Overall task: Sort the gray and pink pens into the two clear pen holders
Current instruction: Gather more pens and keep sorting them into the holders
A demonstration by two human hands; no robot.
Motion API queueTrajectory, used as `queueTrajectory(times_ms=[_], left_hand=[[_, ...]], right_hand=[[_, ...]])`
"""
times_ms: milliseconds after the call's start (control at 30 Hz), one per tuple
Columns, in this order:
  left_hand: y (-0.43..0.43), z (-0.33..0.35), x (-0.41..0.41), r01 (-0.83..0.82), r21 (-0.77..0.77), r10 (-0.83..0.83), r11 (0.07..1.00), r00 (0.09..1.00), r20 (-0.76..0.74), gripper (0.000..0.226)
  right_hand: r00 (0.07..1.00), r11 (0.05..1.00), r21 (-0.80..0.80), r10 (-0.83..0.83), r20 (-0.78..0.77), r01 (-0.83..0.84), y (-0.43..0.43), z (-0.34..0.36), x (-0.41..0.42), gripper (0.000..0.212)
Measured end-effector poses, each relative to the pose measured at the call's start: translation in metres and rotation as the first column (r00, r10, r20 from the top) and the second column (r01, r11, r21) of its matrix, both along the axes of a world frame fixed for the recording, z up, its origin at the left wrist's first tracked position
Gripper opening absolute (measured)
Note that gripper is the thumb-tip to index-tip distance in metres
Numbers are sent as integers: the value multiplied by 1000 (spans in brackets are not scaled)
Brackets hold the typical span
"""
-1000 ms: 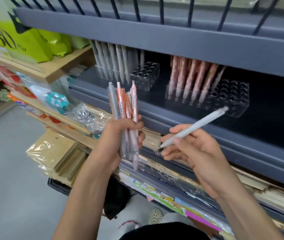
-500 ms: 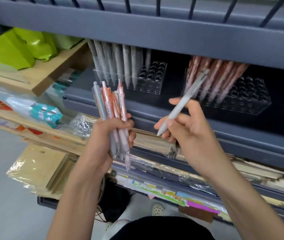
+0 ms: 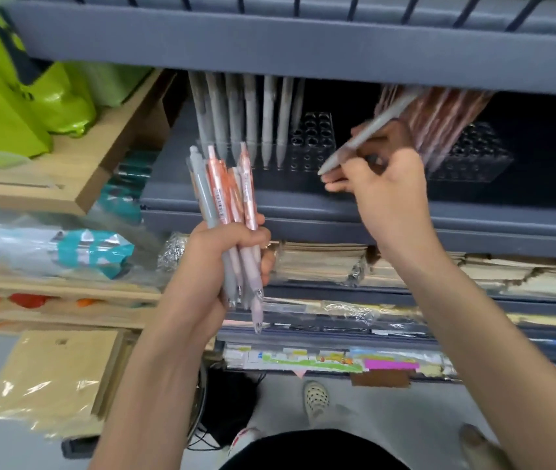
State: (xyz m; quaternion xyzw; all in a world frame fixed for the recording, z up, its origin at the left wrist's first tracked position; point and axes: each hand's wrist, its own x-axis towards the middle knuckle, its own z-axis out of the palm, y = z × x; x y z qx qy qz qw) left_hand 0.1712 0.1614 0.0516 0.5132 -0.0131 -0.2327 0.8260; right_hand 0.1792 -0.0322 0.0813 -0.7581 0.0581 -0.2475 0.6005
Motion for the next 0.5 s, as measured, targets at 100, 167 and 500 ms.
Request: queueTrajectory(times_ms=[100,167,500], left_hand=[[6,-2,1,20,-1,-20,1000,1000,-13,34],[9,-3,1,28,-5,-28,1000,999,-27,34],[30,-2,2,5,-30,-7,1000,999,-53,37]], right_hand=[[993,991,-69,-111,37,113,2,7,9,24],[986,981,-106,-156,61,162,4,8,16,23],[961,833,-505,-276,-23,227,8,18,76,17]])
